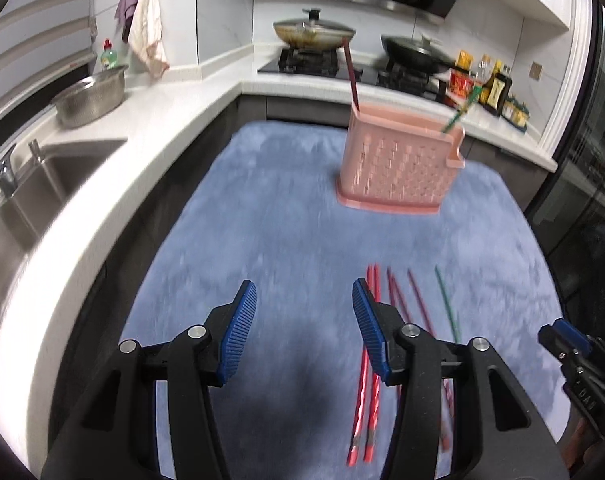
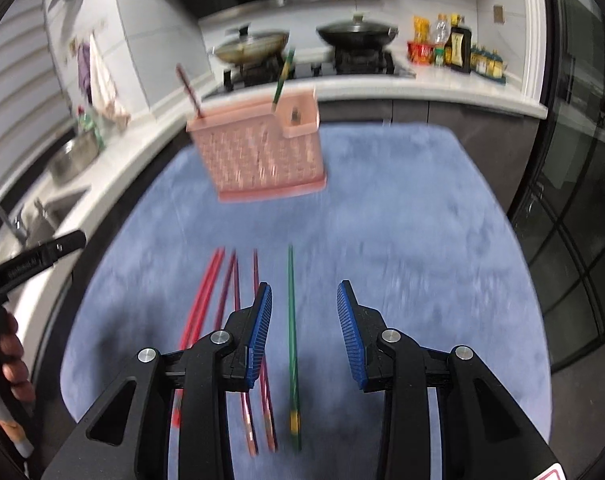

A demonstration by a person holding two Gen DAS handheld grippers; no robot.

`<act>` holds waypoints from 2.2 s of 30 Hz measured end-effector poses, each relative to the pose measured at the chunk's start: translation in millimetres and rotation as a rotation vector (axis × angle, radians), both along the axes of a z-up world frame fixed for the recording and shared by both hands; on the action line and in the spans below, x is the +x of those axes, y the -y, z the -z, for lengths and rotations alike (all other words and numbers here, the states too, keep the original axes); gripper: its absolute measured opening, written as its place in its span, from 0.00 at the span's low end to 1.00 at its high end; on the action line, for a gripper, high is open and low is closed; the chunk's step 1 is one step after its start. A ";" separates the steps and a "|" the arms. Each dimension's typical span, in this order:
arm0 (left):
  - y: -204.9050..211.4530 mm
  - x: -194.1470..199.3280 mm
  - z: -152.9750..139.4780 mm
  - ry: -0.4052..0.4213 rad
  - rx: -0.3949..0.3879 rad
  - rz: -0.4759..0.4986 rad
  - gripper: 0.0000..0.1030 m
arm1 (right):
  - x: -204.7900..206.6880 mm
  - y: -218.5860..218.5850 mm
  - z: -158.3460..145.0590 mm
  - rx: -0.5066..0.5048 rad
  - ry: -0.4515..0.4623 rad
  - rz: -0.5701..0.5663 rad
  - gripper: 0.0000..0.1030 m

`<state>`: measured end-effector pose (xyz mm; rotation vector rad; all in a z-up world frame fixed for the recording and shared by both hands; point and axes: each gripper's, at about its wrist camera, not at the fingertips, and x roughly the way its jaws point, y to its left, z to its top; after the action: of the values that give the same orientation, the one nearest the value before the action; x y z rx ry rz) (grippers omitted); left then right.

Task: Organize utensils
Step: 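Move both open tools back to the remaining chopsticks, then grasp the other green chopstick with the right tool while the left tool approaches a red chopstick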

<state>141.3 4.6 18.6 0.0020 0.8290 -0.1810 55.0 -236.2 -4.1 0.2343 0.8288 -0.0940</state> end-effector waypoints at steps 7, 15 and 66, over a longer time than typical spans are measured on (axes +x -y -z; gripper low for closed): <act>-5.0 -22.5 36.6 -0.079 0.011 -0.002 0.46 | -18.2 -18.3 46.7 0.007 -0.097 -0.033 0.33; -3.1 -37.3 59.4 -0.116 0.025 0.007 0.46 | -22.4 -23.6 70.1 0.006 -0.143 -0.043 0.33; 19.8 -56.0 117.6 -0.304 0.003 0.124 0.52 | -29.1 -25.8 101.4 0.025 -0.223 -0.050 0.07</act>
<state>85.3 -15.3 -98.9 0.0291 1.1331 -0.3018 25.9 -210.4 -105.5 0.2291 1.0573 -0.0630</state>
